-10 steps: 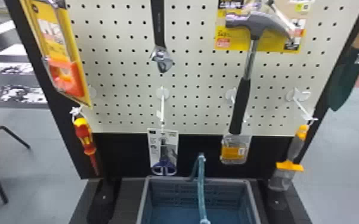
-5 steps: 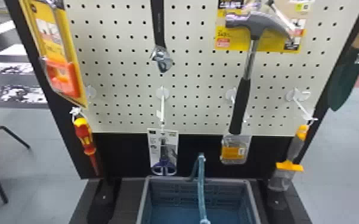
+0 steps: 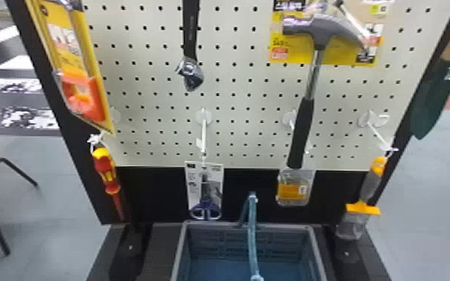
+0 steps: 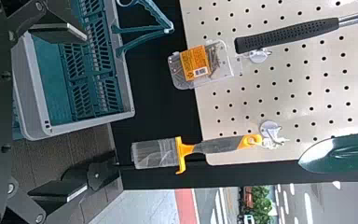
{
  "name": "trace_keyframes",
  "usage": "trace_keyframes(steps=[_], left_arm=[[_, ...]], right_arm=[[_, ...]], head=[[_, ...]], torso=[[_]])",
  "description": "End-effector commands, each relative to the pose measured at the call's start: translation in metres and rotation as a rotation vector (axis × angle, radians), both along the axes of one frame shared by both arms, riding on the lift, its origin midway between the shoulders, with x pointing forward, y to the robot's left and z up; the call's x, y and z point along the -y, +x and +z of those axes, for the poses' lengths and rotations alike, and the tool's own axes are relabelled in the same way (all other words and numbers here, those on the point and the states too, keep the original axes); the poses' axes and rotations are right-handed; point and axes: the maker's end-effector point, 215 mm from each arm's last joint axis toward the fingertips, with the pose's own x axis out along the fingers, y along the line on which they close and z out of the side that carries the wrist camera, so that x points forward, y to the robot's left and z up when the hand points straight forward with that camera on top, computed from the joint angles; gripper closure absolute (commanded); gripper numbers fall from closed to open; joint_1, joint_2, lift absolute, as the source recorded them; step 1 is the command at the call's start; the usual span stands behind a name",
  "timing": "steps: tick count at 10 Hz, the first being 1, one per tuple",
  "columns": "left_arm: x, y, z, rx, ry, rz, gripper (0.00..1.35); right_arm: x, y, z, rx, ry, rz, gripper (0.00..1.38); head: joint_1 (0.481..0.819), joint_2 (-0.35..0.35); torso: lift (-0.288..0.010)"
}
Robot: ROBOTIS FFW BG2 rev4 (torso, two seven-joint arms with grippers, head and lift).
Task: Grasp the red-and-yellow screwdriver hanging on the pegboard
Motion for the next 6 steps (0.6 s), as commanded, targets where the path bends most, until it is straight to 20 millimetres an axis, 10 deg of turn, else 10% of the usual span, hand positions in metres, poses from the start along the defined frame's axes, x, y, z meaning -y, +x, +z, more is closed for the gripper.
trace_keyframes(steps=[1, 6], left_arm=[[-0.006, 0.018, 0.013, 0.028, 0.028, -0.026, 0.14], [-0.014, 0.091, 0.029, 0.057, 0.080, -0.209, 0.14]], right_arm=[[0.000, 0.000, 0.000, 0.000, 0.000, 0.001, 0.18], [-0.002, 0.003, 0.002, 0.007, 0.001, 0.005, 0.18]], head=[[0.549, 0.000], [0.549, 0.000]], torso=[[-0.100], [-0.100]])
